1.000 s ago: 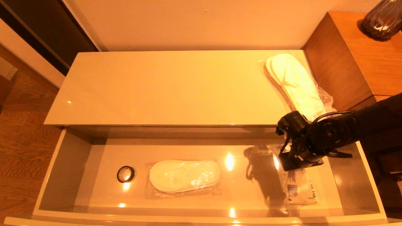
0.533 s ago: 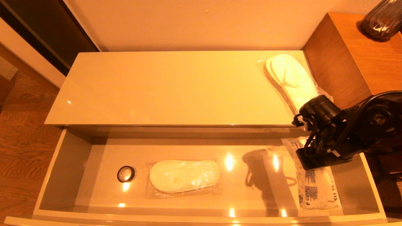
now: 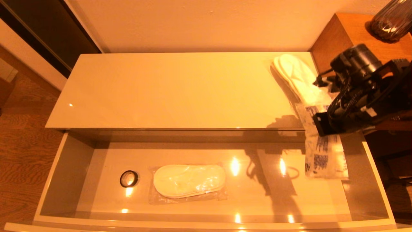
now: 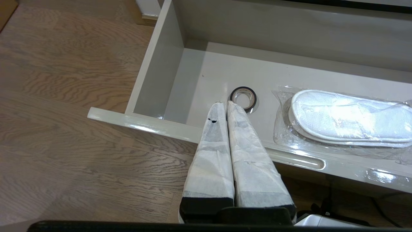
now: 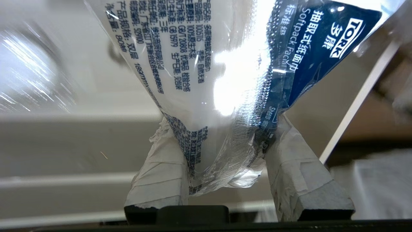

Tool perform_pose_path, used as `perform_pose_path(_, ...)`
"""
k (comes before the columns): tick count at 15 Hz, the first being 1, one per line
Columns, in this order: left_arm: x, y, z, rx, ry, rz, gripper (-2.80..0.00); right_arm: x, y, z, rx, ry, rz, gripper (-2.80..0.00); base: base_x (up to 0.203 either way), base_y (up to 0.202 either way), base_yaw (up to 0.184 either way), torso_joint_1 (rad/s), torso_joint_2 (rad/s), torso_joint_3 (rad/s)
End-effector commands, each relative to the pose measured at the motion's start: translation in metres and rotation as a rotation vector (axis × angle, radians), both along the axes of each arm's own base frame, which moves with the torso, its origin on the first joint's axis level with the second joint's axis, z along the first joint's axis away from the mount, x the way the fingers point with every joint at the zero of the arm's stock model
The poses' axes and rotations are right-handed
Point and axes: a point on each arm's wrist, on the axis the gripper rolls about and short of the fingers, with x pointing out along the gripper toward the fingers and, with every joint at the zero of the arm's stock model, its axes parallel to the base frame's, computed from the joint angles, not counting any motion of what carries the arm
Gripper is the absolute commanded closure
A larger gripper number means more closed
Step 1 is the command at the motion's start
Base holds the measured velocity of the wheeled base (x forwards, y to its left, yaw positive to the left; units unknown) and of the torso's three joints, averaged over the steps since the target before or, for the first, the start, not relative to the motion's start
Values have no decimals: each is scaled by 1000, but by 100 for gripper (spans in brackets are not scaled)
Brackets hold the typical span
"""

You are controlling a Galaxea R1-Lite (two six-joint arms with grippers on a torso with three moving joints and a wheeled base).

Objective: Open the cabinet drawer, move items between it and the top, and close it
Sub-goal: Place the tissue on the table

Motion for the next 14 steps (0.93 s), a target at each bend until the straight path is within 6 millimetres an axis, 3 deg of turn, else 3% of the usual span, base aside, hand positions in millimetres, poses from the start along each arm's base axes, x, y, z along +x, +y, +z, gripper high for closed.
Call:
perform_pose_path(1, -3, -1, -1, 7, -37, 1, 0, 13, 8, 33, 24, -92, 16, 0, 0, 0, 0, 0, 0, 0)
perform_pose_path(3, -3, -1, -1, 7, -37, 1, 0, 26, 19, 58, 2, -206, 87, 0, 0, 0, 0, 0, 0, 0)
perform_pose_path(4, -3, -1, -1, 7, -37, 1, 0, 39, 29, 55, -46, -234, 140, 0, 0, 0, 0, 0, 0, 0)
perform_pose_path(6, -3, -1, -1, 7, -37, 1, 0, 79, 54, 25, -140, -283, 221, 0, 0, 0, 0, 0, 0, 0)
perform_pose_path(8, -3, -1, -1, 7, -37, 1, 0, 100, 72, 8, -211, -333, 289, 0, 0, 0, 0, 0, 0, 0)
perform_pose_path(11, -3, -1, -1, 7, -37, 1, 0, 110, 102, -12, -236, -361, 332, 0, 0, 0, 0, 0, 0, 0)
perform_pose_path(14, -3, -1, -1, 7, -37, 1, 0, 120, 120, -18, -293, -453, 387, 0, 0, 0, 0, 0, 0, 0)
